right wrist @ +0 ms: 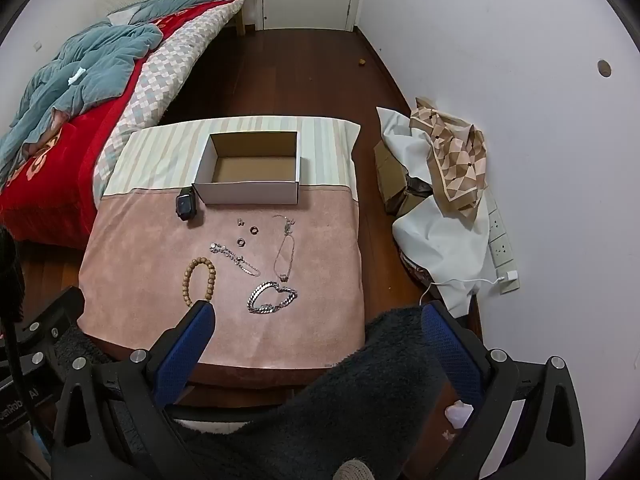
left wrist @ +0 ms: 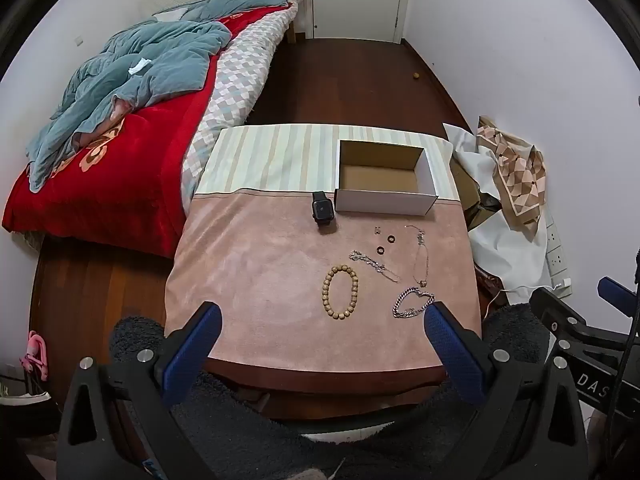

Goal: Organize jewelry

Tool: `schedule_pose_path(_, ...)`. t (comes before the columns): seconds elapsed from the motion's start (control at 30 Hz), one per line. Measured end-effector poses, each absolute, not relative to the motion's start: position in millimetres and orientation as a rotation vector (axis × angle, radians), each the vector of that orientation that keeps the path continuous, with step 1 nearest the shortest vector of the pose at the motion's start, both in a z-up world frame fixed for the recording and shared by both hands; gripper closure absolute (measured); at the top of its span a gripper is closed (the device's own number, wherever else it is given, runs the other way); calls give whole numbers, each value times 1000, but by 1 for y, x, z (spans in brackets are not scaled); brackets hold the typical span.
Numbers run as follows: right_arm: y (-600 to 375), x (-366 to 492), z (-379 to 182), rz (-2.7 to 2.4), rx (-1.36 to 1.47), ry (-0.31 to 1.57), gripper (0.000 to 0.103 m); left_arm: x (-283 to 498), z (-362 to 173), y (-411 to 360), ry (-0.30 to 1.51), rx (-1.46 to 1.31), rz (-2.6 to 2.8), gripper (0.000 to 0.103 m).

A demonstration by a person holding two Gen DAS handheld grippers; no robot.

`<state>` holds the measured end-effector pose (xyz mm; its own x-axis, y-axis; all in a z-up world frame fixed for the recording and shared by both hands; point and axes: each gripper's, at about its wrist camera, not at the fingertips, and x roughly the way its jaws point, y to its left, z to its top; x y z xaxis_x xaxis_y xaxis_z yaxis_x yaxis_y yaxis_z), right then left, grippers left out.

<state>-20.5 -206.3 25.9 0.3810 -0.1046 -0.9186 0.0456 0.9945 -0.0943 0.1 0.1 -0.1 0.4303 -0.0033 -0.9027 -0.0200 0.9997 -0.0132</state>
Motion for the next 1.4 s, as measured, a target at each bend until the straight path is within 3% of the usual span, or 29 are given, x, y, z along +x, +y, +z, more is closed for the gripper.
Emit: schedule_pose_path(1.4,-213,-25,37,-94,-57,1158,0,-1,6,-4,1113,-17,15,0)
